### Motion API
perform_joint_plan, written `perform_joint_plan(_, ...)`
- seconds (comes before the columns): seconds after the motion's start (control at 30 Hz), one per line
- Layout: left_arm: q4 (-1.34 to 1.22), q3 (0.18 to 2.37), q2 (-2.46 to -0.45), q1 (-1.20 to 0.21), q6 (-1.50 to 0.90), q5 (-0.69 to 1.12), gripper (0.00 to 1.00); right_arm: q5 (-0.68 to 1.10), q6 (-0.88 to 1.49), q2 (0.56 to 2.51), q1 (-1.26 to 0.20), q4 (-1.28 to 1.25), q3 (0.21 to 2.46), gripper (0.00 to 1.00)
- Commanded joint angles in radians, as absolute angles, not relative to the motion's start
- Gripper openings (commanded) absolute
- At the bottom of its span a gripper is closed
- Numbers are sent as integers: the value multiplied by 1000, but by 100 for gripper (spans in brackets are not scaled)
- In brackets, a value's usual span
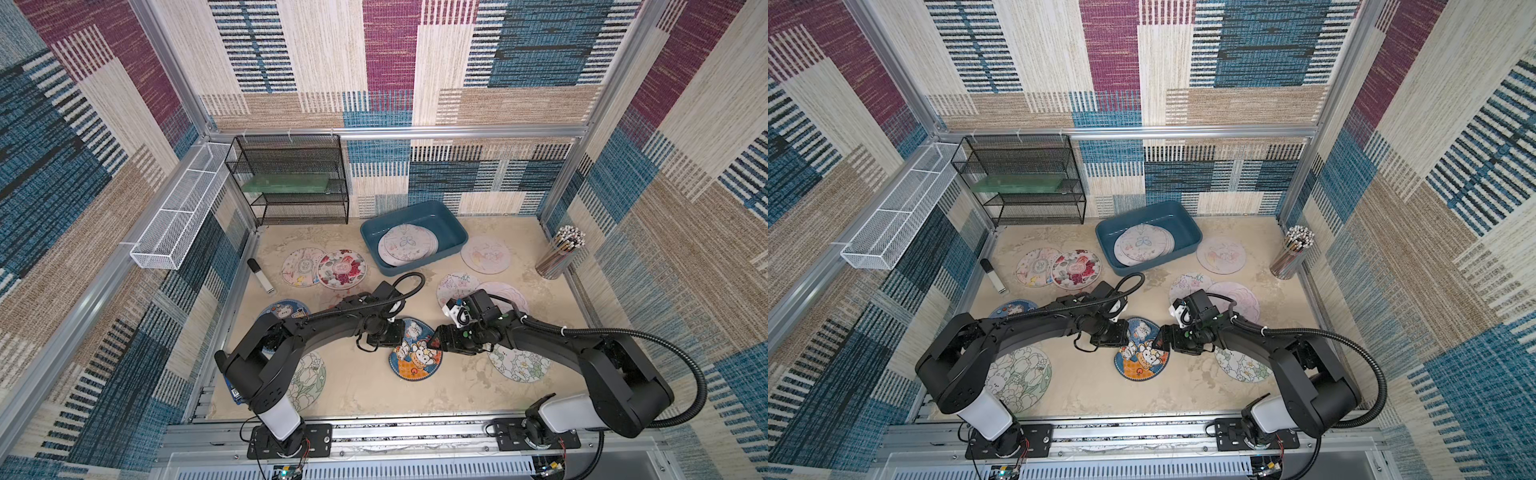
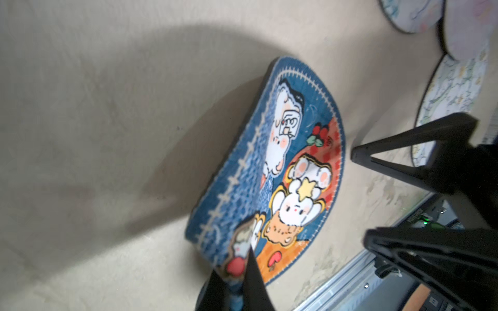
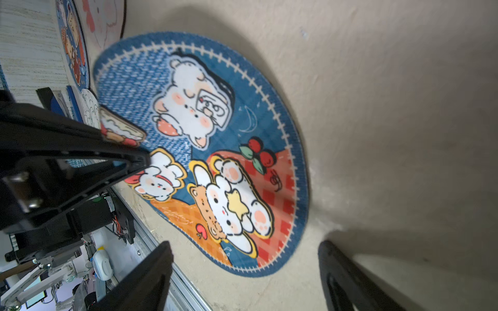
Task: Put the coasters into the storage box
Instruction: Pick up the coaster from the center of the board, then place the coaster in the storage box.
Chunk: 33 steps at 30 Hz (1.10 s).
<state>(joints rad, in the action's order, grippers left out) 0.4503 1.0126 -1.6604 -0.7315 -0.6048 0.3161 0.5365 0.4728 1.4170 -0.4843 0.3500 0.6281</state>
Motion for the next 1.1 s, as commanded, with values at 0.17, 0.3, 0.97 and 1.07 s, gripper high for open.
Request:
perform_joint_plan(0.17,581,1184,-1614,-729,-535,247,2,446,506,1345,-444,463,630,97)
perform_joint_plan(0.3,636,1303,-1628,-728,-486,232,2,460,505,1316,-421,467,636,100)
perform_joint_plan(0.97,723,1994,-2029,-597,-294,311,1,483,577,1183,-387,468,610,95)
perform_joint_plan(1.07,703,2087,-2113,-574,-285,341,1,482,588,1174,-385,466,601,95)
